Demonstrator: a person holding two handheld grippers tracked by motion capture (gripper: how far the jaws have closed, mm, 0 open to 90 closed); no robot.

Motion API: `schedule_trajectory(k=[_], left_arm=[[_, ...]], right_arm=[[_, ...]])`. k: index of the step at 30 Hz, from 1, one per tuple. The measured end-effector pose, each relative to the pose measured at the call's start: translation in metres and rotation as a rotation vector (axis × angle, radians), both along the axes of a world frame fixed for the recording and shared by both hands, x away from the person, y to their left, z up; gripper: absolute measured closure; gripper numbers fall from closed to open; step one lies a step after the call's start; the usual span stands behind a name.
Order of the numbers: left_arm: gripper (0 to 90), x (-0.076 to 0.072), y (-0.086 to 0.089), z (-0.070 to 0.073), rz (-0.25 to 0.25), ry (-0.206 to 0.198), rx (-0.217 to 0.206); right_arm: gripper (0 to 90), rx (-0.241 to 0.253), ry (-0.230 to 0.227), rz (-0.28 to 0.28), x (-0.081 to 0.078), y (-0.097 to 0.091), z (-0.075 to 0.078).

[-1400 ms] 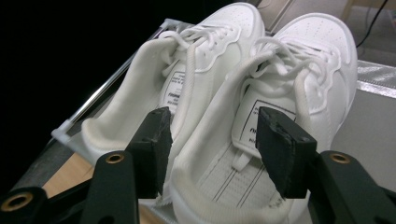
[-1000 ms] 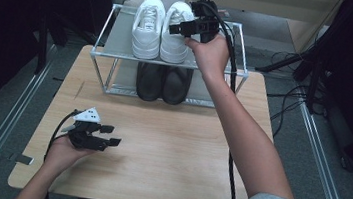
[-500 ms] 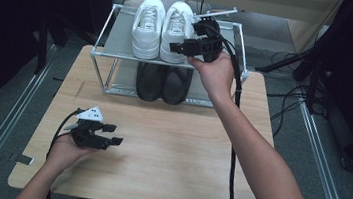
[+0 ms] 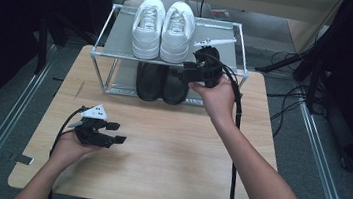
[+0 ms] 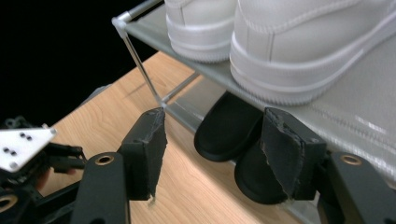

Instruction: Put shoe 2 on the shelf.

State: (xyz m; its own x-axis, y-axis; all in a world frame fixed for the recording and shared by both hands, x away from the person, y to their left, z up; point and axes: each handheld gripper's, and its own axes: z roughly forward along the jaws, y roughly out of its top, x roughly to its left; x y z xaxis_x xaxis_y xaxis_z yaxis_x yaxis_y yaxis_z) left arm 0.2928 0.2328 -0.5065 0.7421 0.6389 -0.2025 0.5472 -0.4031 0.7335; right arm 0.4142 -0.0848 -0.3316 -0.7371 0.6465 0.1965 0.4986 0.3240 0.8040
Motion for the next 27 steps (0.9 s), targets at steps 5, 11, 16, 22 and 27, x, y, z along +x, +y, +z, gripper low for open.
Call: schedule_trajectory(k=[5, 11, 16, 22, 27], left_arm=[[38.6, 0.001, -0.001, -0.001, -0.004, 0.000, 0.003], [38.6, 0.001, 0.001, 0.000, 0.005, 0.000, 0.008], [38.6, 0.001, 0.000, -0.001, 0.004, 0.000, 0.012], [38.4, 0.000, 0.000, 0.000, 0.001, 0.000, 0.016], [38.3, 0.001, 0.000, 0.000, -0.005, 0.000, 0.014]], right_arm=[[40.4, 0.014, 0.001, 0.017, -0.005, -0.008, -0.015], [40.1, 0.041, -0.002, 0.042, -0.012, -0.018, -0.031], [40.1, 0.050, 0.004, 0.056, -0.020, -0.025, -0.043], [40.1, 0.051, -0.004, 0.076, -0.027, -0.034, -0.055], [40.2, 0.053, -0.003, 0.088, -0.034, -0.041, -0.066]])
